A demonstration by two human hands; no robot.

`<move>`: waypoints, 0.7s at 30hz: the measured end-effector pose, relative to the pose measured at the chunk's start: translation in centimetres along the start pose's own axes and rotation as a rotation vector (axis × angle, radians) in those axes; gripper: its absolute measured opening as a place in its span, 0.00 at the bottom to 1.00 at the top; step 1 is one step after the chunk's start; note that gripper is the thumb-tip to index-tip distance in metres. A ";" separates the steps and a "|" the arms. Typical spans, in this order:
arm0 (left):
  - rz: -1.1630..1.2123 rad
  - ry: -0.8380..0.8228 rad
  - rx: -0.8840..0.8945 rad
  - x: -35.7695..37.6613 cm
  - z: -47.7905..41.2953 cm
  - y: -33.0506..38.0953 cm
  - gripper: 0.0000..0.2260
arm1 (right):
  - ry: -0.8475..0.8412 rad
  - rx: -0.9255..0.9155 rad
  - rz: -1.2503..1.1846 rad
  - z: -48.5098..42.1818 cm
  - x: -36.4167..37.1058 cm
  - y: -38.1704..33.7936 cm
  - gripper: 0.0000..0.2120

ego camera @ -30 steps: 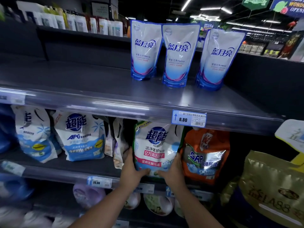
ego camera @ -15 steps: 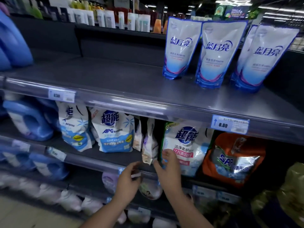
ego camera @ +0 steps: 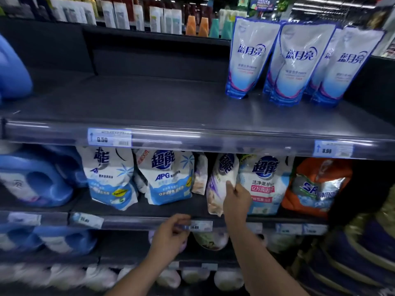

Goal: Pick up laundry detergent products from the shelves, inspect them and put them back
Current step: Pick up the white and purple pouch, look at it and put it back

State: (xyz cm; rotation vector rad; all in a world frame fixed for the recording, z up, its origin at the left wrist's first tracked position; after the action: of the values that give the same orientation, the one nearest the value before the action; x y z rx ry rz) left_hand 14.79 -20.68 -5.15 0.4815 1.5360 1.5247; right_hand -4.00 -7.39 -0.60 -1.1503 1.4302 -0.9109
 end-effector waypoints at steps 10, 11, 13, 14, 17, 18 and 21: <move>0.351 -0.015 0.119 1.7 -1.2 3.0 0.15 | -0.296 0.046 -0.300 4.8 -8.7 -1.1 0.15; 0.405 -0.059 0.117 2.3 -1.3 3.1 0.19 | -0.341 0.056 -0.321 5.3 -9.6 -1.3 0.14; 0.507 -0.195 0.072 4.0 -1.1 3.3 0.28 | -0.446 0.084 -0.347 6.5 -11.1 -1.8 0.11; 0.569 -0.281 0.027 5.0 -0.7 3.3 0.35 | -0.504 0.100 -0.358 7.0 -11.8 -2.1 0.11; 0.742 -0.497 -0.185 7.4 1.2 2.0 0.46 | -0.590 0.148 -0.397 7.4 -13.8 -2.2 0.11; 0.752 -0.528 -0.215 7.8 1.8 1.5 0.46 | -0.593 0.170 -0.420 7.2 -14.4 -2.0 0.11; 0.647 -0.481 -0.192 8.6 3.5 1.3 0.44 | -0.609 0.250 -0.495 5.8 -15.8 -1.0 0.13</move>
State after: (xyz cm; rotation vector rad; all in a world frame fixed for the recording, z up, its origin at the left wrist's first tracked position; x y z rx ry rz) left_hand 12.59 -11.62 -6.13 1.2142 0.8813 1.8308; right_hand 1.91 7.93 3.39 -1.4543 0.5312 -0.9282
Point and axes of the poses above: each hand's wrist, its own z-axis away from the middle knuckle, its own x-axis out of the palm, y = z × x, the point moved 6 cm from there along -z, towards the middle knuckle, and after that the axes turned 2 degrees about -z, right-handed, at the moved point
